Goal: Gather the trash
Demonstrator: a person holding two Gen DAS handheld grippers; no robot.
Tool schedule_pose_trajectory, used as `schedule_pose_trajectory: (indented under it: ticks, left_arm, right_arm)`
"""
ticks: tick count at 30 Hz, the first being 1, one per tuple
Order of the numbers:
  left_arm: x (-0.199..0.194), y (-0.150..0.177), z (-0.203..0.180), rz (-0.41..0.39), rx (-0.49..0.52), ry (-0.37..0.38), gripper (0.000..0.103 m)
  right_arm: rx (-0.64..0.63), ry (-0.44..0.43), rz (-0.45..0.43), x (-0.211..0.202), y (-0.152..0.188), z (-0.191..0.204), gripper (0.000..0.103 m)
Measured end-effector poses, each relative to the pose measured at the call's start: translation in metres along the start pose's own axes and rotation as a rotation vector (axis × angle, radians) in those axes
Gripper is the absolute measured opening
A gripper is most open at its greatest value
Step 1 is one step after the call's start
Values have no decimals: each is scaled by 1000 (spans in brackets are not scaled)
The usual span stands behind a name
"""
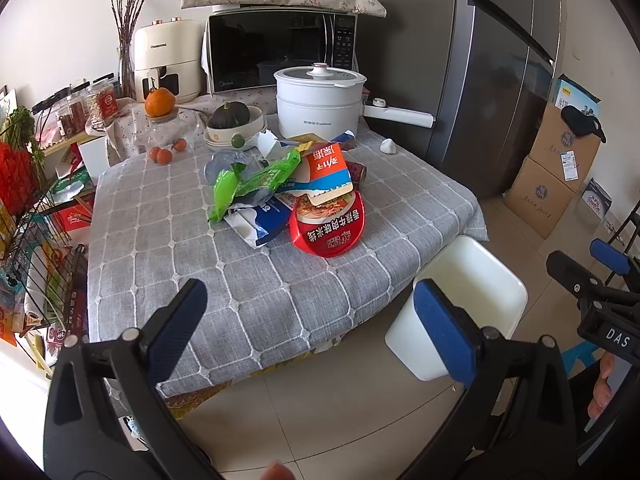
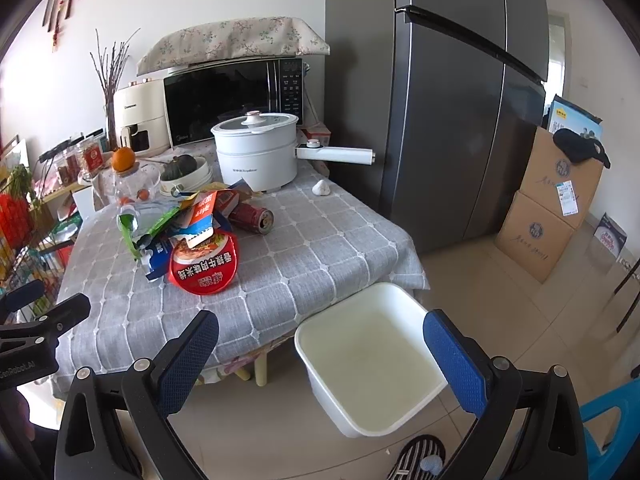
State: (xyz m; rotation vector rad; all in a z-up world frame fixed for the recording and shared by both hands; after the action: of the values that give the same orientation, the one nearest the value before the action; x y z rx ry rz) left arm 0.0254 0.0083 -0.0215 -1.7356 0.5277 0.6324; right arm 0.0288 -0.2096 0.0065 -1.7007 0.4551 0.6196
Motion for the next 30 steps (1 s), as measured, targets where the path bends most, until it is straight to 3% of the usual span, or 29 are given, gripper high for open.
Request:
schedule_pose_trajectory:
  ticks: [30]
  left_arm:
    - [-4,-2,6,-13,-11,4,103]
  right_arm:
    - [13,-9,-3,2,-2,4,103]
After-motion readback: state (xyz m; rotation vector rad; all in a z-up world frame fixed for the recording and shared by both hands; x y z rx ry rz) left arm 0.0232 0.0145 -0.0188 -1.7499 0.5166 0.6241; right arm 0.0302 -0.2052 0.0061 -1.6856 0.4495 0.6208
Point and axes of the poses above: each gripper's, at about its wrist camera, not at the fingertips, and x roughly the way its jaws point, z to its left, y to its underside, the point moved 3 cm from there along x, roughly the way its jaws point, and after that the axes turned 12 degrees about -x, right-handed, at the moved point
